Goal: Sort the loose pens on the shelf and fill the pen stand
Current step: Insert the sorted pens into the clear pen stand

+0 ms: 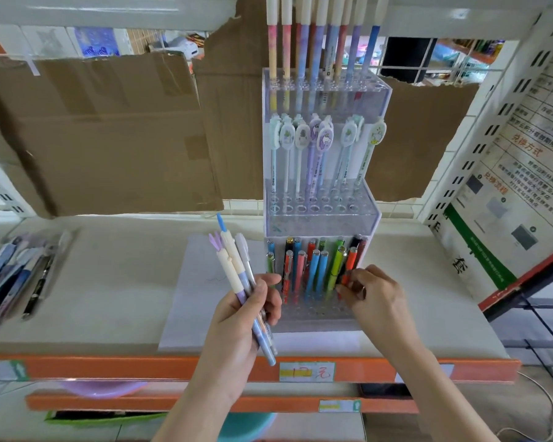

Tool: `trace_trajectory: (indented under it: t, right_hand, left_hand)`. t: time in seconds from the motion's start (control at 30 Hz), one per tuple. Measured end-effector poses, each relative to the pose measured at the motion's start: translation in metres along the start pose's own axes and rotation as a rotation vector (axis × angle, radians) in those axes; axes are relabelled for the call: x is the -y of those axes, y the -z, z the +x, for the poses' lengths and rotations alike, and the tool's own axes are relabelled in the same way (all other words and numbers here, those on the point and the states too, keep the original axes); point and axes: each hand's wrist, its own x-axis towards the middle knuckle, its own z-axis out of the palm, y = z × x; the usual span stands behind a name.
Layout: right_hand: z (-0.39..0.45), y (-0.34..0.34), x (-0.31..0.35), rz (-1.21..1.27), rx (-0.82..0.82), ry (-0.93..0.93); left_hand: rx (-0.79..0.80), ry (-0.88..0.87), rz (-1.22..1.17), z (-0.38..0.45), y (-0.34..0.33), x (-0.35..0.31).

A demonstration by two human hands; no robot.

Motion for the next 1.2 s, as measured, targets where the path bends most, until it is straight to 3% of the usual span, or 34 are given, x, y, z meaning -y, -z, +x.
trace_trajectory:
  t: [0.7, 1.2]
  right_hand:
    - [-0.01, -0.004, -0.005, 0.125, -0.214, 0.142]
    - [-0.001, -0.001, -0.003, 0.024, -0.141, 0.131]
  left_hand:
    - [0.002, 0.008, -0.006, -0.001, 0.0, 0.001]
    - [0.005, 0.018, -0.023, -0.004, -0.001, 0.0]
